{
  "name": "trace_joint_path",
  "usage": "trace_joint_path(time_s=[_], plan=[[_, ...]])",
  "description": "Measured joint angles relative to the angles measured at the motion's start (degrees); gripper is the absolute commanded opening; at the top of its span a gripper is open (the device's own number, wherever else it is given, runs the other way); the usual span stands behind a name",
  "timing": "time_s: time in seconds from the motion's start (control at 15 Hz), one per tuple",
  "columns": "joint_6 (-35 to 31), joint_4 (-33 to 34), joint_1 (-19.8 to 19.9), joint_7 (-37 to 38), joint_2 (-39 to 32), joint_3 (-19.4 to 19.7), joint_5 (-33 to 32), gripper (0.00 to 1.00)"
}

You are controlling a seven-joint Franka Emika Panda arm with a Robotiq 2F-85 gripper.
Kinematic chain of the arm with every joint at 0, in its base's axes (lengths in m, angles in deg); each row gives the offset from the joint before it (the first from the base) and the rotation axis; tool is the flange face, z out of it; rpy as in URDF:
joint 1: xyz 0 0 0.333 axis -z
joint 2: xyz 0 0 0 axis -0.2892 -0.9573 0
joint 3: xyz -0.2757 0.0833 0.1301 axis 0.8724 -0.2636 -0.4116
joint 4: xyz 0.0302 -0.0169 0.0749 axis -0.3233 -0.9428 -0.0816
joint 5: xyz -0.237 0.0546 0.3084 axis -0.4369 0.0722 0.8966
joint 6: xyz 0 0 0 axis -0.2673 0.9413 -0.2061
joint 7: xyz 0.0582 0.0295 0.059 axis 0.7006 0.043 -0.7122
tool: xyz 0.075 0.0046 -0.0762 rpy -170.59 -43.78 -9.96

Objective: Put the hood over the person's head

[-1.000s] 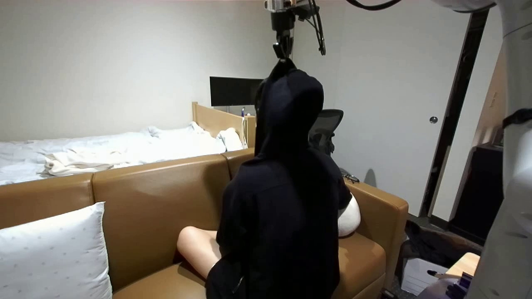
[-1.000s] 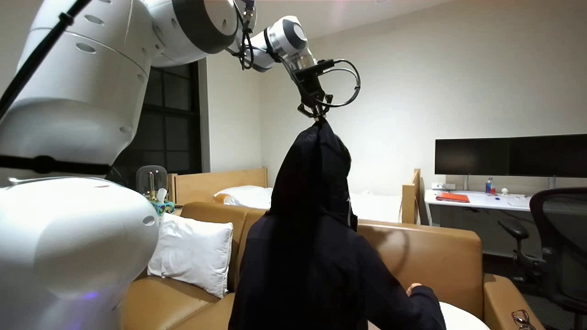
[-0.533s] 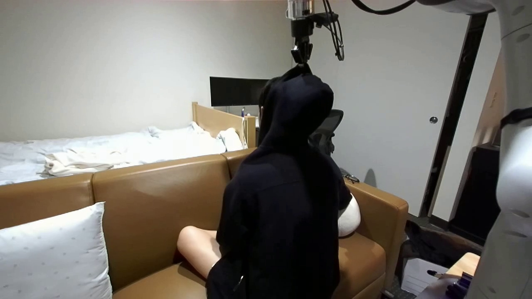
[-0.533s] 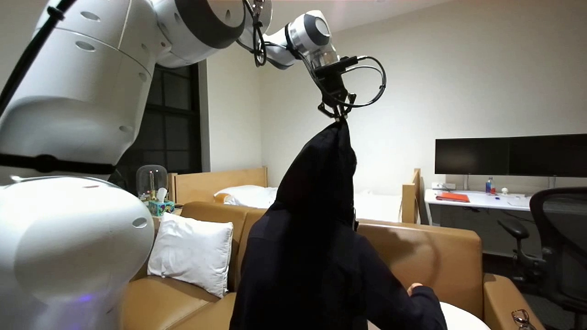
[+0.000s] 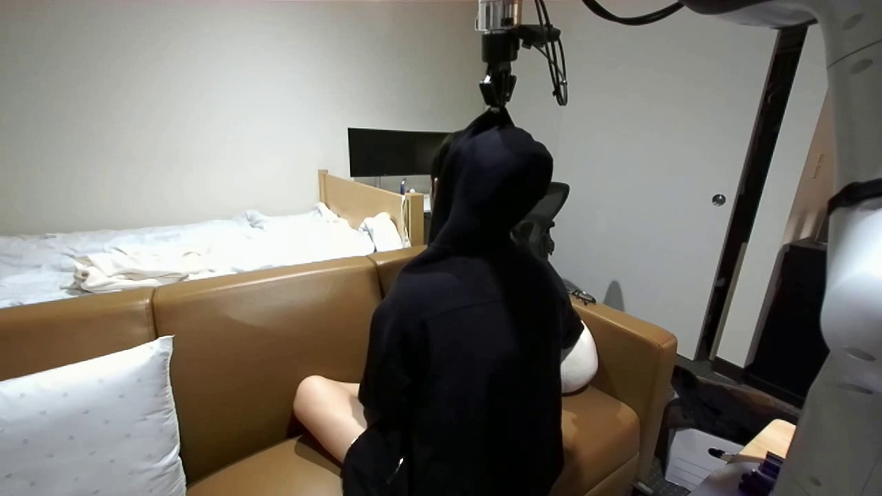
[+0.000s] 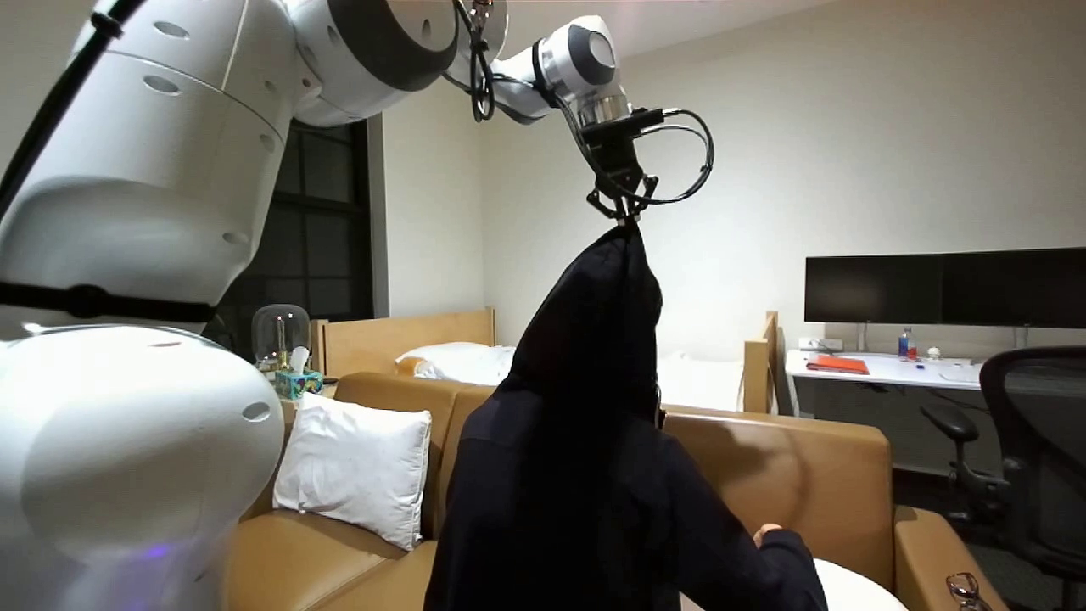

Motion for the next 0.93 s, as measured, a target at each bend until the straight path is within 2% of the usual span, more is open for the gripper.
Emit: trace_joint_path(time_s=[0.53,0.67,0.93], plan=[[-0.45,-0.01,-0.13,-0.09,-0.48,-1.67,4.31,0.01],[-0.45,-0.07,-0.12,-0.37,-0.51,-1.76,5.26,0.04],[-0.45,-0.11,-0.12,-0.43,-0.53,-1.89,5.43,0.04]])
